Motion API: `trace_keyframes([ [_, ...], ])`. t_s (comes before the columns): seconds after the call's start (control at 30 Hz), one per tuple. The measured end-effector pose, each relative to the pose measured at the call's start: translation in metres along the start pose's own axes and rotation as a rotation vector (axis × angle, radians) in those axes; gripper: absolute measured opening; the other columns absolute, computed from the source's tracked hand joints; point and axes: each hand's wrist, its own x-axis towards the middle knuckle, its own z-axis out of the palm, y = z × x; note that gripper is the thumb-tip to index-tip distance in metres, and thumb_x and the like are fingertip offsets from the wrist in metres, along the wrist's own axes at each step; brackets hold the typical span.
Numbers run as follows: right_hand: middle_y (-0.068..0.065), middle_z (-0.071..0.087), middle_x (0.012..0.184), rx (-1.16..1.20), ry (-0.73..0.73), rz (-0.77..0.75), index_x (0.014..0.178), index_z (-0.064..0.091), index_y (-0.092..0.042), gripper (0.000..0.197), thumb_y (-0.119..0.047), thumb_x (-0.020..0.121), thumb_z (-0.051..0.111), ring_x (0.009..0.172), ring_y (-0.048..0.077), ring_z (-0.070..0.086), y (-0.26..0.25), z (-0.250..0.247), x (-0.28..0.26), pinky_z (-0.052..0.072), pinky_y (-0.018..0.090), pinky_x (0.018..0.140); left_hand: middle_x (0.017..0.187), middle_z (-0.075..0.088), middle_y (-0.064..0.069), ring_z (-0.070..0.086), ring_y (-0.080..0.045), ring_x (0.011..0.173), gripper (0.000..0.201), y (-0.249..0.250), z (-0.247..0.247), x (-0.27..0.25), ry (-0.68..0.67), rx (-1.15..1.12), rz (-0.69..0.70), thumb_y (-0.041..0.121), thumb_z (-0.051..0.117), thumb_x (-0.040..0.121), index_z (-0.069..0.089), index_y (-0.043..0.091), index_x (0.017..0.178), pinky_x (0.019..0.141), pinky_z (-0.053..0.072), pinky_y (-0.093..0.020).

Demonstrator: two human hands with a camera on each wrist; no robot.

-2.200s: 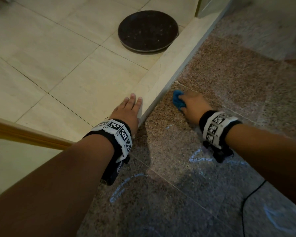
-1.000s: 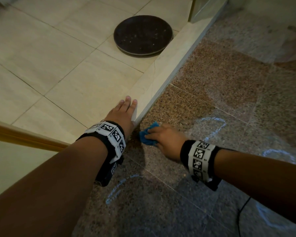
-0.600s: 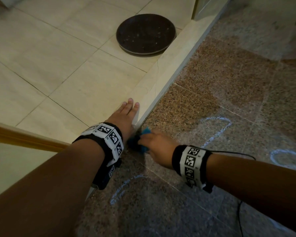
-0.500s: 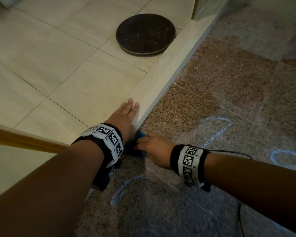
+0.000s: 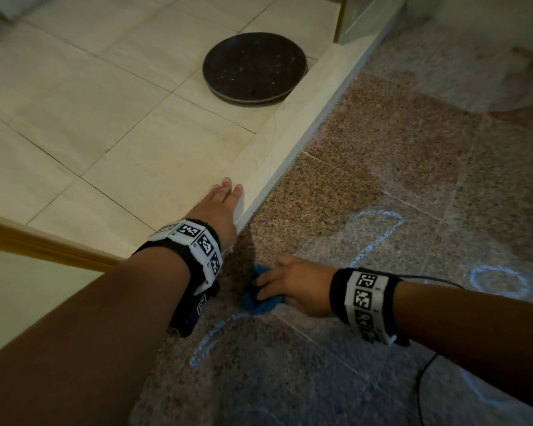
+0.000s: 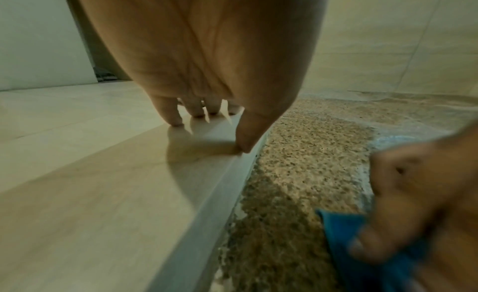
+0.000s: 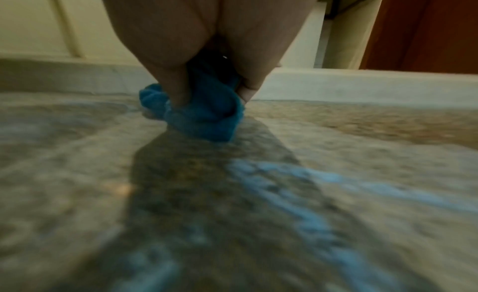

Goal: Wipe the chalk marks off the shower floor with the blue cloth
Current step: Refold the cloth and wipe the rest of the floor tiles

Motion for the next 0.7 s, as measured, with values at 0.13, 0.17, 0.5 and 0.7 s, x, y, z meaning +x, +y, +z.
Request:
trace_keyframes([
  [0.13, 0.007, 0.055, 0.135, 0.016, 0.194, 0.218, 0.123, 0.062, -0.014, 0.046, 0.002, 0.080, 0.058, 0.117, 0.034, 0.049, 0.049, -0.015, -0.017, 0.032, 0.040, 0.104, 0.162, -0.009, -0.009, -0.001, -0.024, 0.149, 0.072, 0.024, 0.004, 0.000, 0.161, -0.027, 0.034, 0.024, 0.048, 0.099, 0.004, 0.011, 0.154, 0.120, 0.011, -0.036],
  [0.17, 0.009, 0.054, 0.135, 0.009, 0.264, 0.303, 0.124, 0.061, -0.014, 0.046, 0.002, 0.080, 0.058, 0.120, 0.033, 0.049, 0.063, -0.020, -0.021, 0.031, 0.041, 0.106, 0.161, -0.011, -0.009, -0.003, -0.025, 0.149, 0.073, 0.034, 0.007, 0.001, 0.186, -0.024, 0.080, 0.025, 0.048, 0.099, 0.002, 0.012, 0.154, 0.121, 0.009, -0.036],
  [0.5, 0.001, 0.028, 0.152, -0.030, 0.296, 0.747, 0.143, 0.036, -0.022, 0.048, -0.016, 0.096, 0.042, 0.132, 0.030, 0.028, 0.070, -0.025, -0.051, 0.020, 0.033, 0.113, 0.155, -0.033, -0.002, -0.021, -0.023, 0.146, 0.131, 0.078, 0.048, 0.027, -0.185, 0.201, 0.207, 0.076, 0.064, 0.069, -0.023, 0.021, 0.150, 0.120, -0.002, -0.043],
  [0.7, -0.001, 0.039, 0.147, -0.002, 0.273, 0.561, 0.136, 0.049, -0.022, 0.048, -0.006, 0.090, 0.047, 0.130, 0.026, 0.035, 0.082, -0.042, -0.061, 0.023, 0.031, 0.109, 0.154, -0.036, -0.001, -0.022, -0.022, 0.146, 0.141, 0.079, 0.051, 0.029, -0.185, 0.227, 0.186, 0.076, 0.070, 0.061, -0.027, 0.023, 0.148, 0.119, -0.003, -0.044],
])
